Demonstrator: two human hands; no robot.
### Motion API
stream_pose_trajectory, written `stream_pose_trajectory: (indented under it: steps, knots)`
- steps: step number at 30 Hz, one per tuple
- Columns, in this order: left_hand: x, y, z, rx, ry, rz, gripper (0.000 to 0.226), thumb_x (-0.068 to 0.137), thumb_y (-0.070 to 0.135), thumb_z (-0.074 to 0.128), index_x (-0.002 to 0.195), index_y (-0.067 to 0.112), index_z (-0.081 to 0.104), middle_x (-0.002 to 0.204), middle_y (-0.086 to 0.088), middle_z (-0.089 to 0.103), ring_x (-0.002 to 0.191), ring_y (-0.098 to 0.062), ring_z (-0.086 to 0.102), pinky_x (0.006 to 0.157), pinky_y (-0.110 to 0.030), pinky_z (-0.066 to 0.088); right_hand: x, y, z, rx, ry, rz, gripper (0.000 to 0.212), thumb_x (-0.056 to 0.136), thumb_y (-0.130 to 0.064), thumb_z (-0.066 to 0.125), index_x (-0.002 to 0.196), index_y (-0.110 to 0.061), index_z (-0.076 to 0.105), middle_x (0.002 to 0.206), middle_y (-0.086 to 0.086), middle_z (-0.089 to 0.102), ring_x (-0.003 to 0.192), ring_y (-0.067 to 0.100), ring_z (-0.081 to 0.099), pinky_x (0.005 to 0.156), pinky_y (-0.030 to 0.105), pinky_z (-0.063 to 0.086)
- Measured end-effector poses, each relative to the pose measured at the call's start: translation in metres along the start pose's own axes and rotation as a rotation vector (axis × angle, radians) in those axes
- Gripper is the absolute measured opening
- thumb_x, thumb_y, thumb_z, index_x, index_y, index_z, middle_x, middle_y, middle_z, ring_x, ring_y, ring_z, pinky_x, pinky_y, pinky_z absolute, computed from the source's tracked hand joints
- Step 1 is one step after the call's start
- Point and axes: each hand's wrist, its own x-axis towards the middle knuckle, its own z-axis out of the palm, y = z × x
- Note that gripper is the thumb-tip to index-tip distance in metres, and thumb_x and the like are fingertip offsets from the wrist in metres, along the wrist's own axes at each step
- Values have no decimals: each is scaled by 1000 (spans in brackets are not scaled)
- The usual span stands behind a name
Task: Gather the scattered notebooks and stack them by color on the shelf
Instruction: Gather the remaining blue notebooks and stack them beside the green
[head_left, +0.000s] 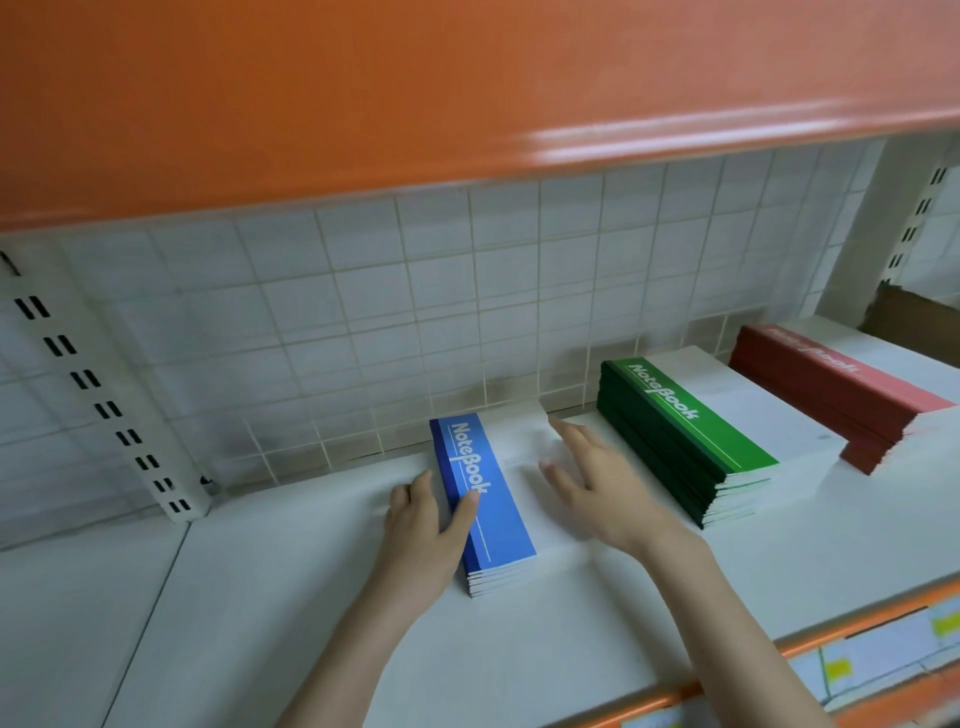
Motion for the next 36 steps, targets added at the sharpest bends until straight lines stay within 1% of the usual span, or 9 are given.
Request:
stream_pose_trajectory:
  steps: [2,4,5,8,11,16,21,27,36]
  knots:
    - [-2,-6,-9,80,3,28,57,94,45,49,140,15,35,126,0,35,124,-24,39,106,-33,32,-1,-12,6,-69,15,-46,56,99,-34,43,148,-15,27,152,-1,31,139,14,30,109,20,22]
    - [-6,-14,-20,123,-18,54,58,95,44,47,144,18,32,136,-1,35,131,-21,35,110,-32,29,-3,-26,13,-87,27,-91,54,99,-36,42,147,-16,31,151,-3,34,137,14,33,108,21,26]
    - [-9,-17,-27,125,-32,63,54,95,44,47,142,20,35,136,0,38,129,-19,38,109,-32,32,-5,-34,17,-83,26,-113,53,98,-37,42,146,-17,33,149,-4,35,135,14,35,107,22,29]
    - [-20,-29,-50,132,-42,87,43,95,41,49,135,26,43,126,6,46,112,-11,50,98,-28,40,-13,-59,34,-64,0,-162,47,98,-37,43,140,-18,41,144,-5,40,130,15,40,103,26,38]
    - [-36,-46,-77,175,-31,96,42,94,41,51,132,26,45,124,9,47,112,-8,49,96,-25,40,-23,-87,54,-65,-55,-203,42,97,-37,44,136,-20,45,138,-6,43,121,16,47,94,33,44]
    - [-66,-80,-130,279,-7,48,47,93,48,49,135,28,42,129,11,42,120,-8,45,98,-28,41,-37,-139,95,-58,-123,-320,46,98,-38,42,141,-24,40,145,-7,38,131,13,41,104,31,39]
    - [-103,-119,-186,368,14,21,51,94,50,46,138,26,39,131,9,41,119,-7,44,100,-28,41,-53,-196,141,-50,-195,-420,45,98,-37,41,141,-24,40,145,-8,38,130,12,41,102,26,39]
    - [-137,-167,-258,487,70,-8,51,95,47,44,139,23,38,135,5,41,129,-11,38,105,-33,37,-75,-271,201,-45,-252,-512,46,97,-33,44,142,-22,40,144,-7,40,128,13,44,101,22,37]
    - [-189,-255,-387,610,111,-68,52,95,50,41,141,24,37,138,5,39,127,-14,37,101,-33,40,-107,-405,307,-42,-292,-601,47,98,-32,43,143,-22,39,146,-4,39,131,13,41,106,22,34]
